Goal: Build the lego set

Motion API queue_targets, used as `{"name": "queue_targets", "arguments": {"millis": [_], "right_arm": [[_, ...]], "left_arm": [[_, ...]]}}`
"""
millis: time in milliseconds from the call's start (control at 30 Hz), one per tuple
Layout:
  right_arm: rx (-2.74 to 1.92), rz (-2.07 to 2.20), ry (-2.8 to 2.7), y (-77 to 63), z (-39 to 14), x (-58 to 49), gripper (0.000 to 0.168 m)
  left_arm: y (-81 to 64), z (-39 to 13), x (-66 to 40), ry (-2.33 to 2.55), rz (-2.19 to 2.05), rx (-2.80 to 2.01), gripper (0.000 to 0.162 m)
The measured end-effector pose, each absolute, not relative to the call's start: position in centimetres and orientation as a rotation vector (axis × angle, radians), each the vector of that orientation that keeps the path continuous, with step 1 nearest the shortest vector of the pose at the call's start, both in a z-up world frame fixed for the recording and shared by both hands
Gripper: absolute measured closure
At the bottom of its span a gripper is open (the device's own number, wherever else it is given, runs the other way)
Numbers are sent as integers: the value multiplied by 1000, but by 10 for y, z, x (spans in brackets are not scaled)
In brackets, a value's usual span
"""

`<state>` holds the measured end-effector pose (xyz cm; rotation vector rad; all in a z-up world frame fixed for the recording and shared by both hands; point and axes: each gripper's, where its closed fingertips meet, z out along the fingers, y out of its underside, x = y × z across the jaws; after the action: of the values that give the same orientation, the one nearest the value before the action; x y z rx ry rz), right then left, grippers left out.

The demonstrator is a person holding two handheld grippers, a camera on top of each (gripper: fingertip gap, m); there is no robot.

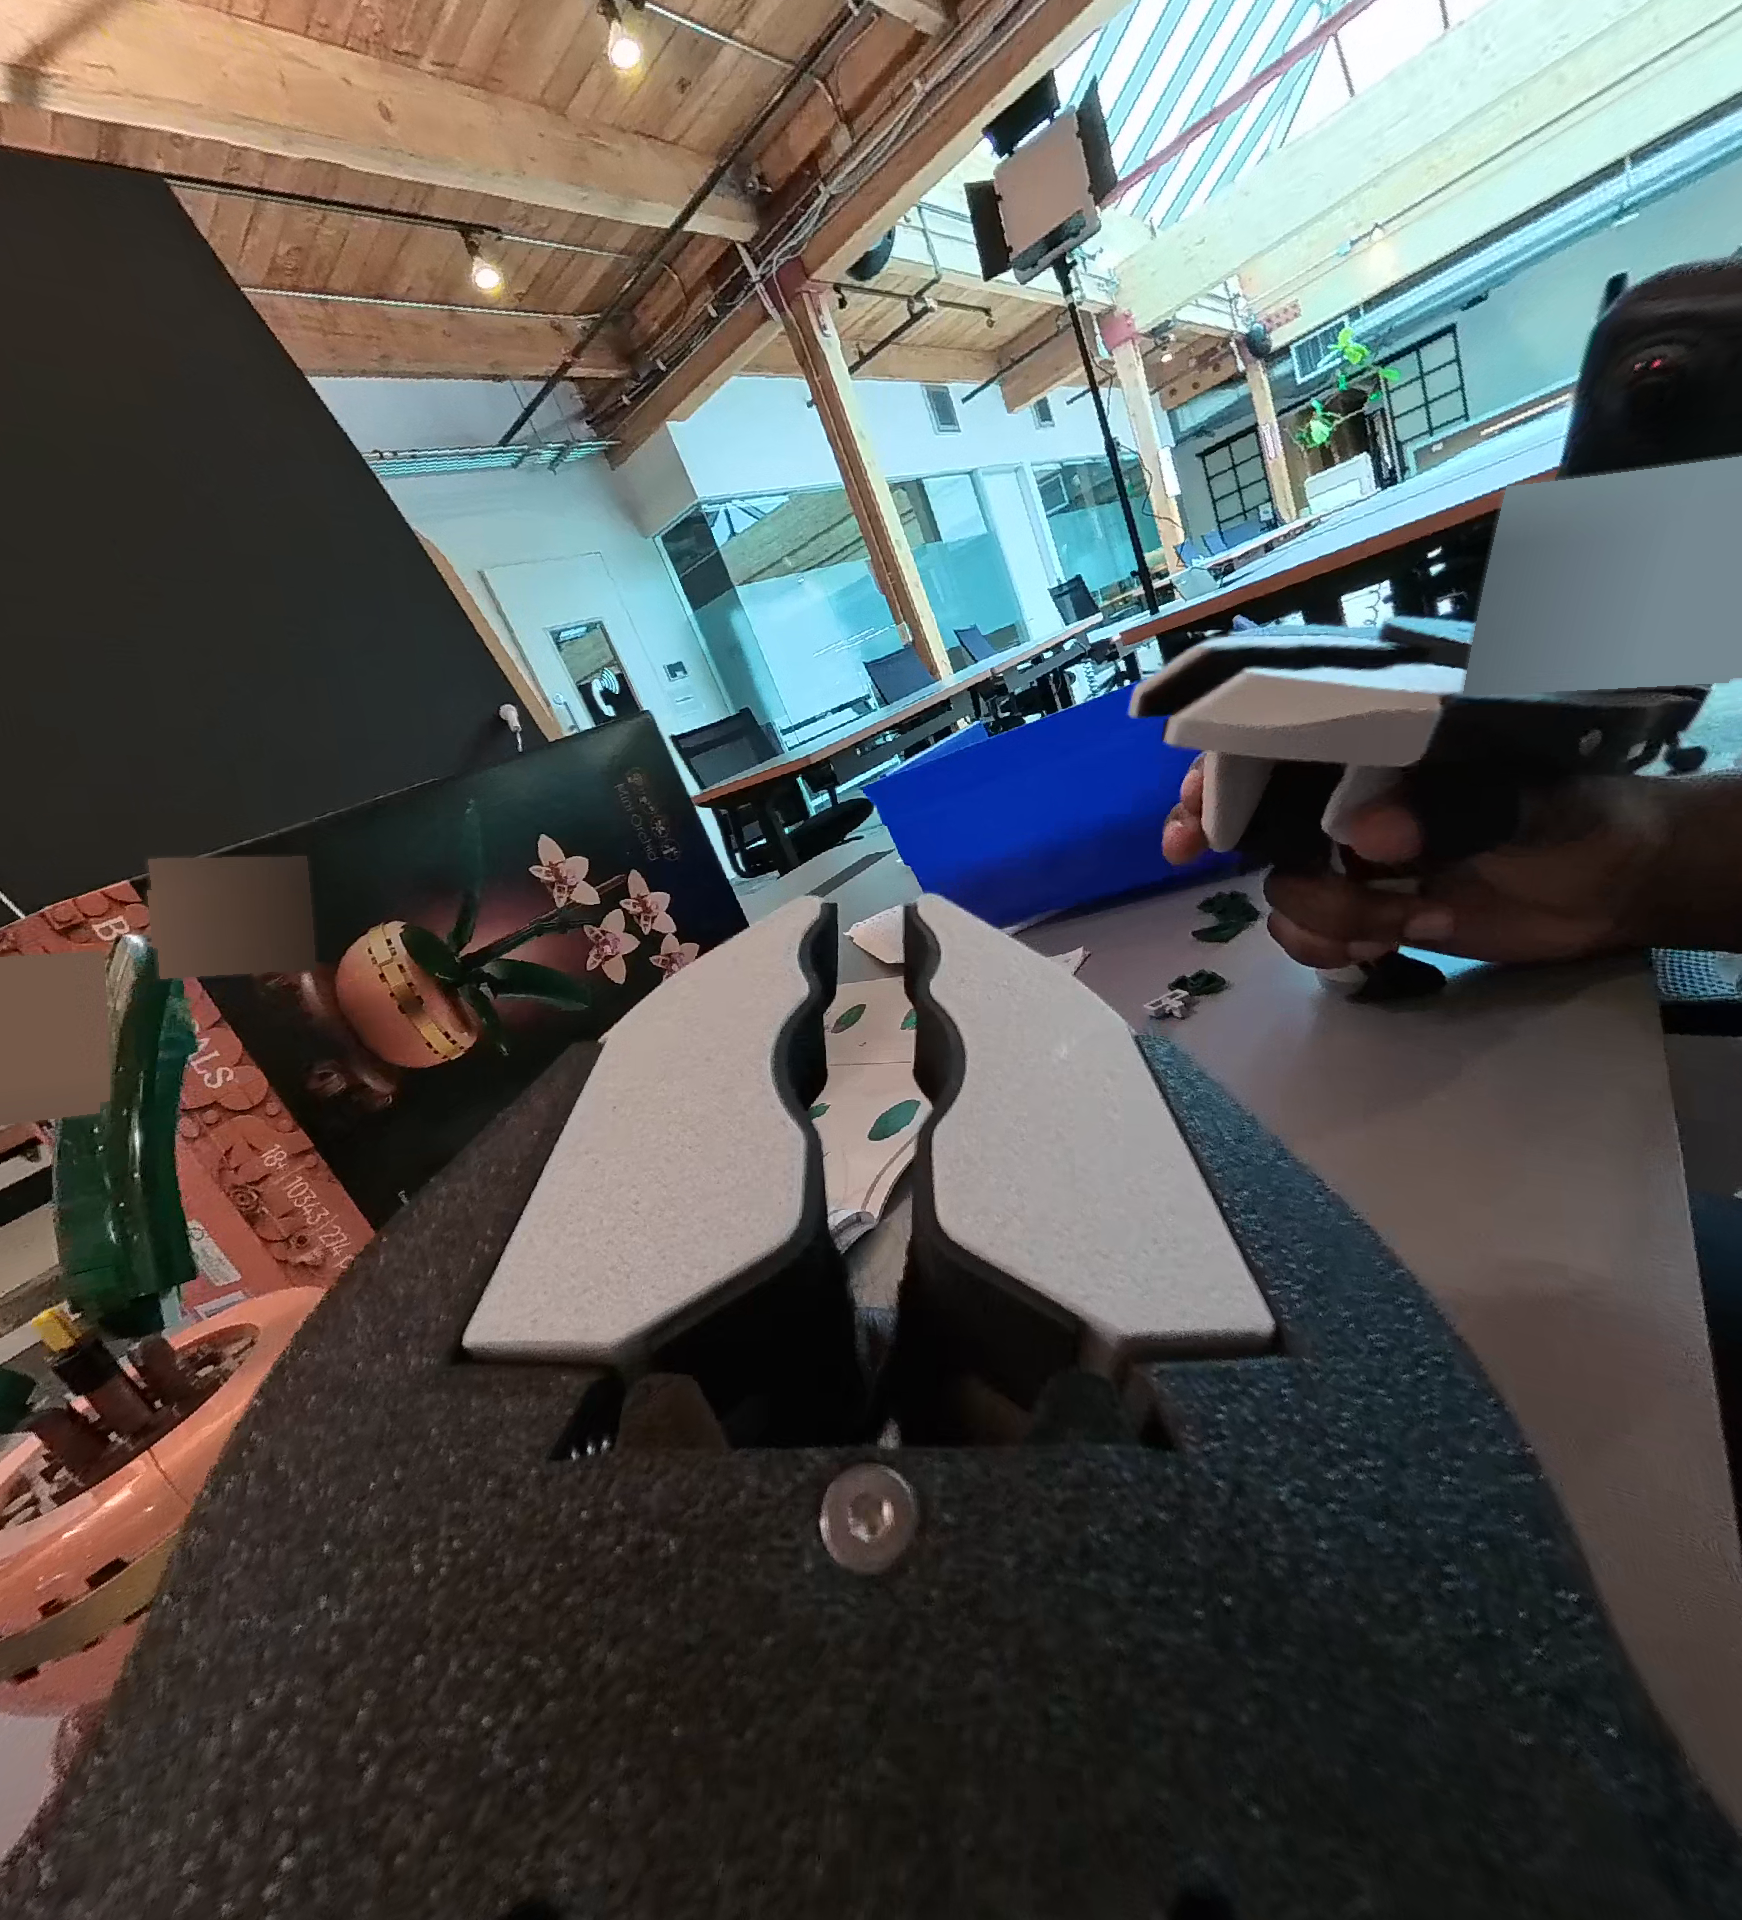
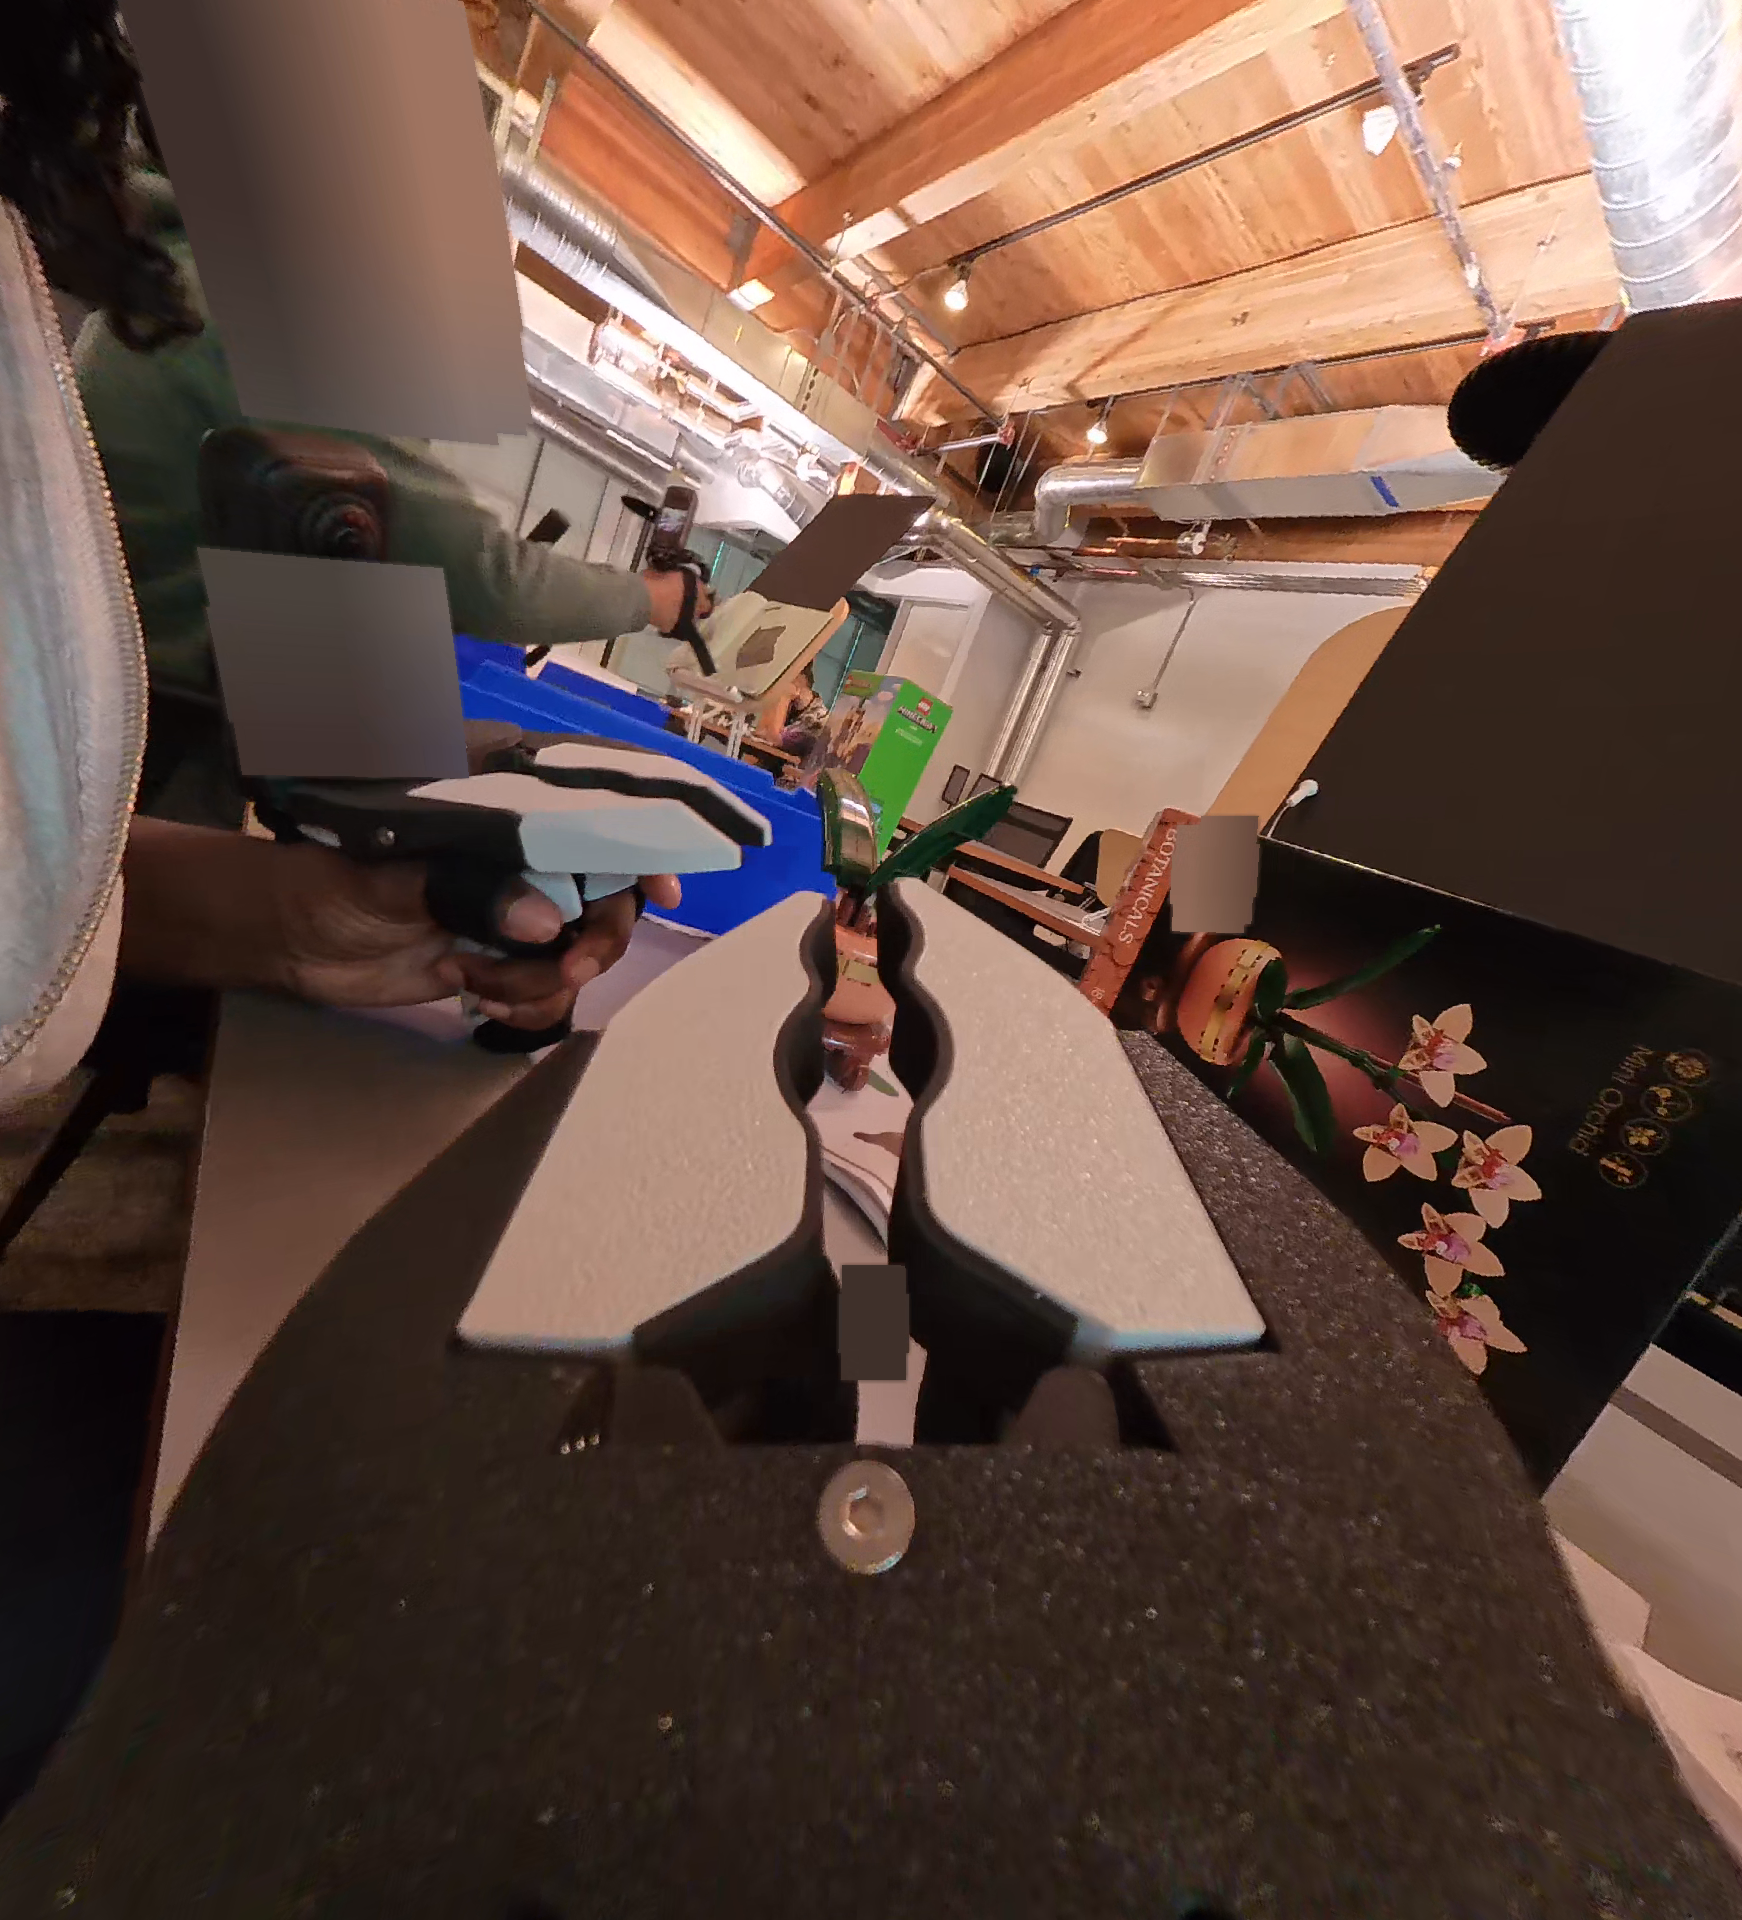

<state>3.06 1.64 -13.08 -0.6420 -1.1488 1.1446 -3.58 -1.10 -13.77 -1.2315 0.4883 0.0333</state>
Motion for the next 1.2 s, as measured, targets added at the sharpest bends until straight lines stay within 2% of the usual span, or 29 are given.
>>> {"name": "queue_targets", "arguments": {"millis": [400, 667, 967, 1200], "right_arm": [[-648, 1136, -1121, 19, -129, 32, 162], [-613, 1286, -1107, 11, -123, 41, 161], [-509, 1313, -1329, -27, -139, 36, 159], [-487, 1221, -1398, -34, -148, 29, 158]], "left_arm": [[-14, -127, -59, 320, -28, -1203, 152], [-19, -119, -103, -6, -268, -1151, 151], [-29, -125, -24, 497, -219, -1130, 152], [-28, -123, -26, 455, -374, -1141, 151]]}}
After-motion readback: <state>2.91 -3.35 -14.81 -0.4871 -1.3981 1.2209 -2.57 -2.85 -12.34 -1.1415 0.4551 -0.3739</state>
